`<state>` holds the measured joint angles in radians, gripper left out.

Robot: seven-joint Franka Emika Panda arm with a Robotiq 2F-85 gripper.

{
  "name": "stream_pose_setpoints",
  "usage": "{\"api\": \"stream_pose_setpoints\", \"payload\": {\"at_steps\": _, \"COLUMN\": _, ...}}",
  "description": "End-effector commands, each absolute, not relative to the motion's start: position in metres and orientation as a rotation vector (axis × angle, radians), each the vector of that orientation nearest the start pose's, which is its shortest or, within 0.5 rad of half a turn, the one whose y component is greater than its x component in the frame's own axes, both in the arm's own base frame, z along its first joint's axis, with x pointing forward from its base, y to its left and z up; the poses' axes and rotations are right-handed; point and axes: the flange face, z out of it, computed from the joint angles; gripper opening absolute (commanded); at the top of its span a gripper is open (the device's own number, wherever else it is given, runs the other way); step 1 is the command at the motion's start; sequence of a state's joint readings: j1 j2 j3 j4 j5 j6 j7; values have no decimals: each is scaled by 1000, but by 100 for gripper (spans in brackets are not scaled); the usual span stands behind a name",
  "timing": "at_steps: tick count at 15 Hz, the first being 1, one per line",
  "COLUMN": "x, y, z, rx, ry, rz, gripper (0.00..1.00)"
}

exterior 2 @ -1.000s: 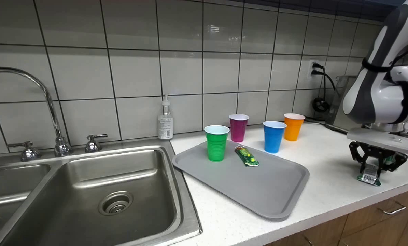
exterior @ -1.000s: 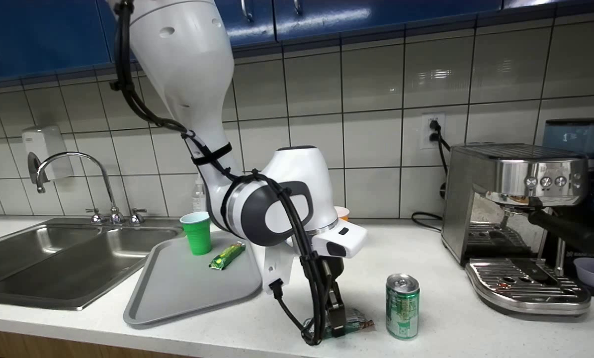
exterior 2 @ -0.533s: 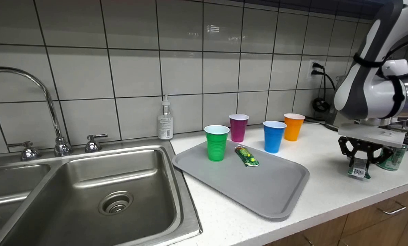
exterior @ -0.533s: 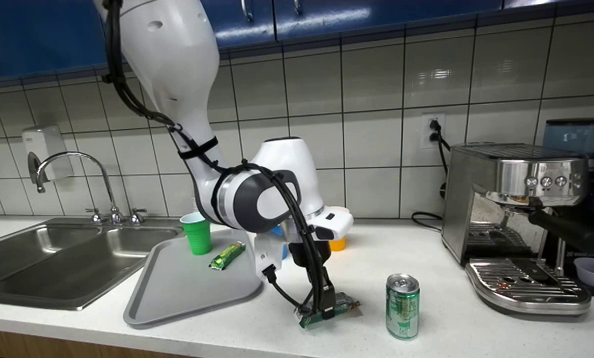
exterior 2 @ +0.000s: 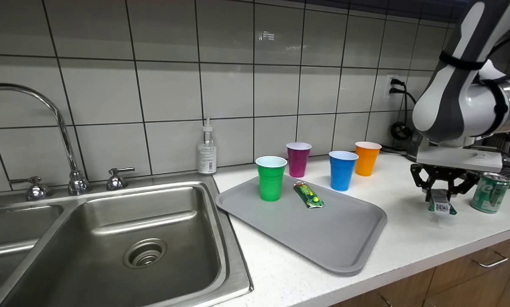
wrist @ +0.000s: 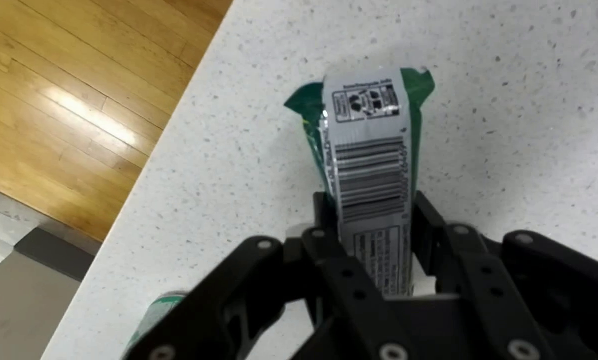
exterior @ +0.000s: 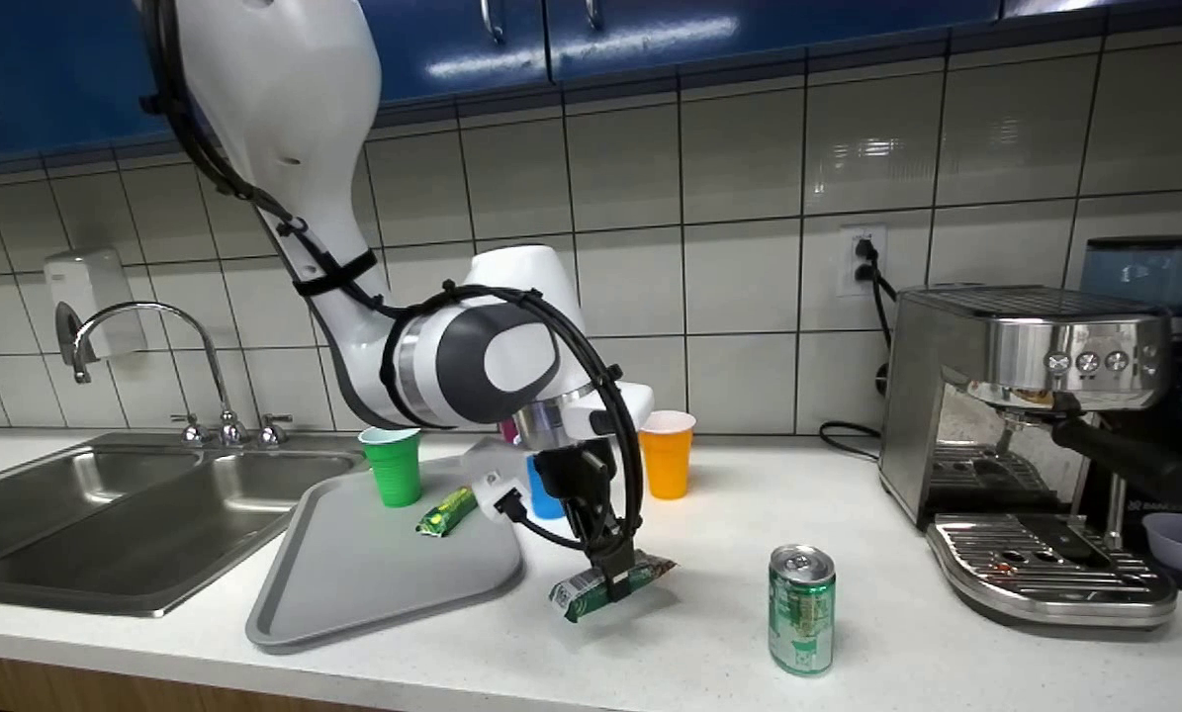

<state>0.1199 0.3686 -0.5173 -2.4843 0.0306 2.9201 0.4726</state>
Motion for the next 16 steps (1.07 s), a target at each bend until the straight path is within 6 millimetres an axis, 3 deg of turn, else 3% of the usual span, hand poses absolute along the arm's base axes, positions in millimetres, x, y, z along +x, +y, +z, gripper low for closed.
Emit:
{"api": "stream_pose_setpoints", "payload": {"at_steps": 1, "x": 432, "y": -184, "z": 195, "rx": -3053, "ry": 1263, "rz": -177, "gripper": 15}}
{"api": "stream_pose_setpoints", "payload": {"at_steps": 16, "x": 449, "y": -126, "z": 220, "rx": -3230, "ry": 827, "rz": -128, "gripper": 15}}
